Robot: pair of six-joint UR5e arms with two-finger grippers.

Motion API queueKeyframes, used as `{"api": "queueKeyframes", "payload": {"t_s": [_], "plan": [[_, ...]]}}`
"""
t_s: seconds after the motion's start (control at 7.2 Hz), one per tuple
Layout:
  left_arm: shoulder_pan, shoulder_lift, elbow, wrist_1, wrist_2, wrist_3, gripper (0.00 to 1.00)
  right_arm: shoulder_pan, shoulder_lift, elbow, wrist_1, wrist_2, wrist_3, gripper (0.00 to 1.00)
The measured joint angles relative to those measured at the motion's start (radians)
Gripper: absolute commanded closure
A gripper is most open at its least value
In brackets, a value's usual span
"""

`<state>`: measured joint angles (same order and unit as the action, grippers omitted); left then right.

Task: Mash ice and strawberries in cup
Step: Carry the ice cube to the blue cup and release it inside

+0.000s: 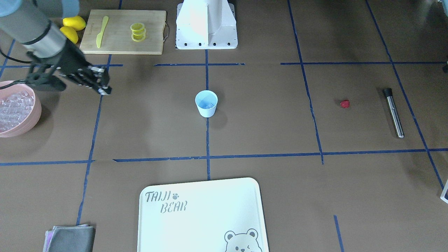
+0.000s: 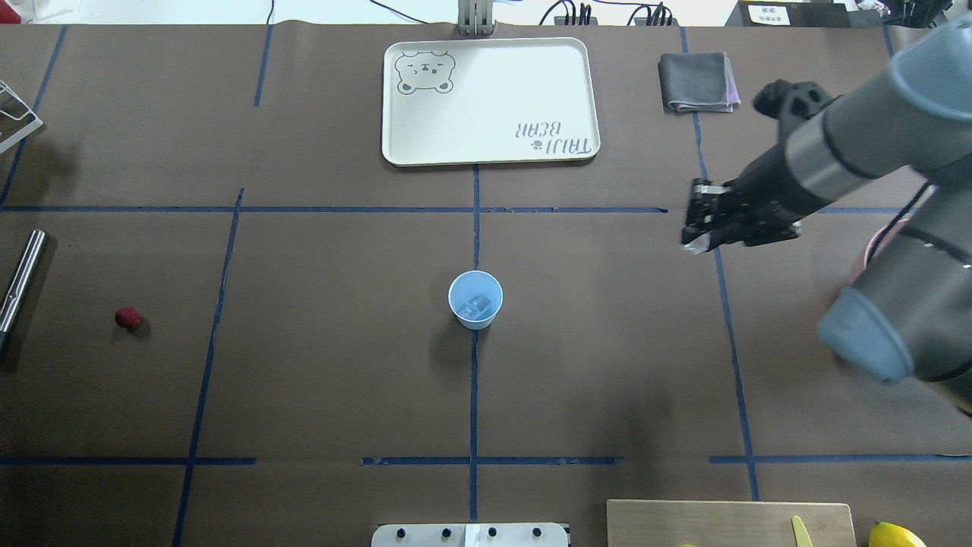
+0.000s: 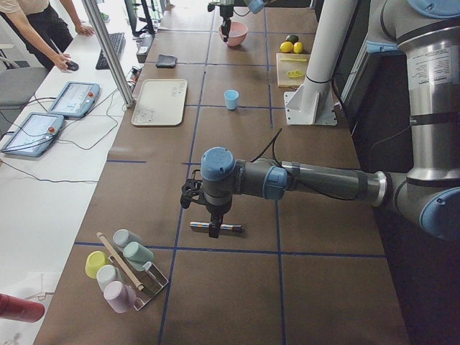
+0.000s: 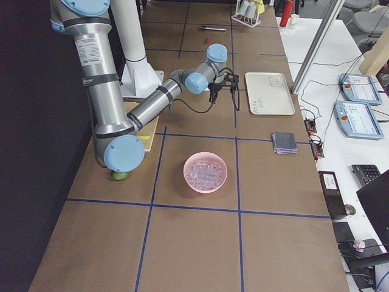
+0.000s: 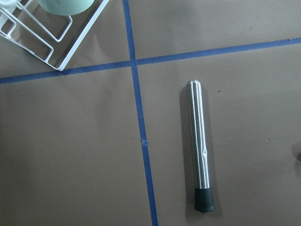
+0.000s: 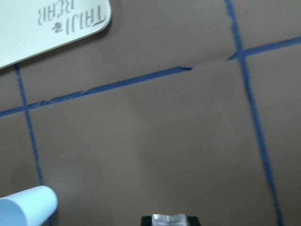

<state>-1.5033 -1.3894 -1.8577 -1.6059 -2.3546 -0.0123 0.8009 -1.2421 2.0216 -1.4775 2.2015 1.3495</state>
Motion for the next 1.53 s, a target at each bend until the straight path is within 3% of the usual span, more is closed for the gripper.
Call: {"api": "queueKeyframes", "payload": {"t_s": [0.42, 0.56, 0.97, 1.11, 1.39, 1.53], "plan": [[0.000, 0.000, 0.000, 0.000, 0.000, 0.000, 0.00, -0.248, 0.288, -0.181, 0.005, -0.230, 0.312, 1.00], [0.000, 0.000, 0.000, 0.000, 0.000, 0.000, 0.00, -0.281, 0.350, -0.250, 0.008, -0.268, 0.342, 1.00], [0.000, 0.000, 0.000, -0.003, -0.005, 0.001, 0.00, -0.306, 0.405, -0.330, 0.011, -0.295, 0.354, 0.97], [0.001, -0.001, -0.001, -0.005, -0.011, 0.003, 0.00, -0.309, 0.408, -0.343, 0.010, -0.297, 0.353, 0.80], [0.005, -0.002, -0.001, -0.006, -0.015, 0.005, 0.00, -0.312, 0.406, -0.352, 0.009, -0.298, 0.351, 0.09], [0.007, -0.002, 0.000, -0.012, -0.015, 0.008, 0.00, -0.313, 0.406, -0.353, 0.009, -0.298, 0.353, 0.01]]}}
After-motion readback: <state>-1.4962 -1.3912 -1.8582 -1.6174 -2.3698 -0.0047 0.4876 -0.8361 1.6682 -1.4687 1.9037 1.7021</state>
